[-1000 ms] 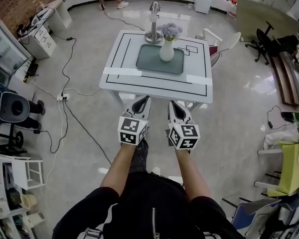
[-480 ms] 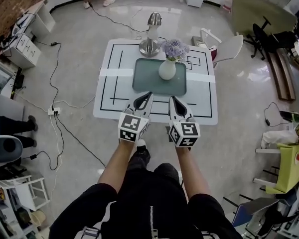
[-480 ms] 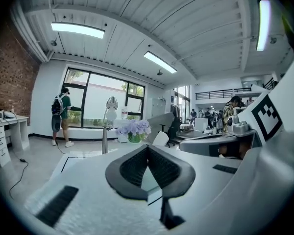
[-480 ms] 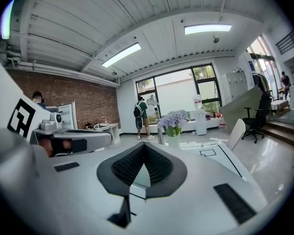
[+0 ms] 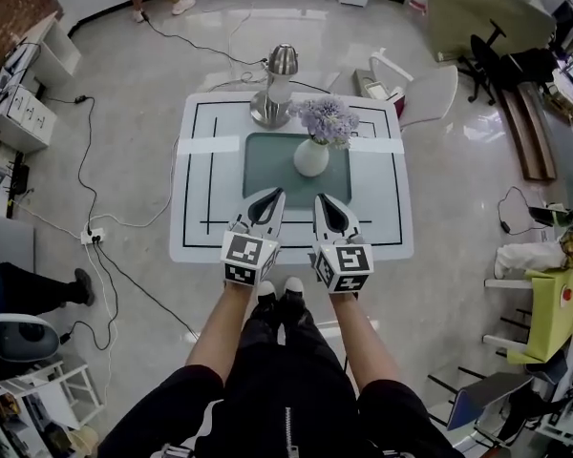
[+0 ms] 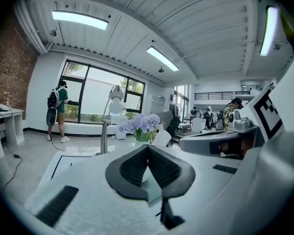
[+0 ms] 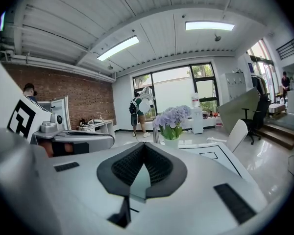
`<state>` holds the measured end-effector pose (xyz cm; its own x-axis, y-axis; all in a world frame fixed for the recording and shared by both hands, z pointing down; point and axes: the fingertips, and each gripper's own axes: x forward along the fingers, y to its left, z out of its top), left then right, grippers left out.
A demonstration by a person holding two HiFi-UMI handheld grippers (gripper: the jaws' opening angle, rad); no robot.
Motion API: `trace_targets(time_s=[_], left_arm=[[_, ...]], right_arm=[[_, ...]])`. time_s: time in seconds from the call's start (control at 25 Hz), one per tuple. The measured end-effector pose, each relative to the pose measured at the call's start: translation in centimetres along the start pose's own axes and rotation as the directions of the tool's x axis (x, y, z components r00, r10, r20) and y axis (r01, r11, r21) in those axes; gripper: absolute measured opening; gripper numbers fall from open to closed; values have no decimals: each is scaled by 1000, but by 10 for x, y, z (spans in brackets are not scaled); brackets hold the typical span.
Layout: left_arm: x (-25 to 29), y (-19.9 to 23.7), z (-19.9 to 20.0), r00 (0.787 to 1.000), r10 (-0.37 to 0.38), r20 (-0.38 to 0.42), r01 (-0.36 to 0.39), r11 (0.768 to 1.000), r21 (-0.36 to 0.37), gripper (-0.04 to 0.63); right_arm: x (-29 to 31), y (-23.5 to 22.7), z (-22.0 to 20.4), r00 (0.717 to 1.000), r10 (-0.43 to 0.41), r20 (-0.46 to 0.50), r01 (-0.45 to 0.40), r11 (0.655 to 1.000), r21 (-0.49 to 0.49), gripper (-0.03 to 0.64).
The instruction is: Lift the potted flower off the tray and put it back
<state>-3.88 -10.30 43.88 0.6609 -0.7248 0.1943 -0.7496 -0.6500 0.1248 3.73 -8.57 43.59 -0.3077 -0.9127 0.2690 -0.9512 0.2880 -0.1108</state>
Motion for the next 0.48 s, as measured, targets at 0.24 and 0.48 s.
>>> trace_targets(time_s=[0.24,0.48], left_arm=[[24,12,0,1000,6,3,-6,1000,-18,6],[62,18,-11,1000,14,10,-13,999,-32,6]], right_arm=[[24,-16,-2,1000,-2,3,2,1000,-4,8],[47,-41,-19,1000,-17,14,17,1000,-12,8]])
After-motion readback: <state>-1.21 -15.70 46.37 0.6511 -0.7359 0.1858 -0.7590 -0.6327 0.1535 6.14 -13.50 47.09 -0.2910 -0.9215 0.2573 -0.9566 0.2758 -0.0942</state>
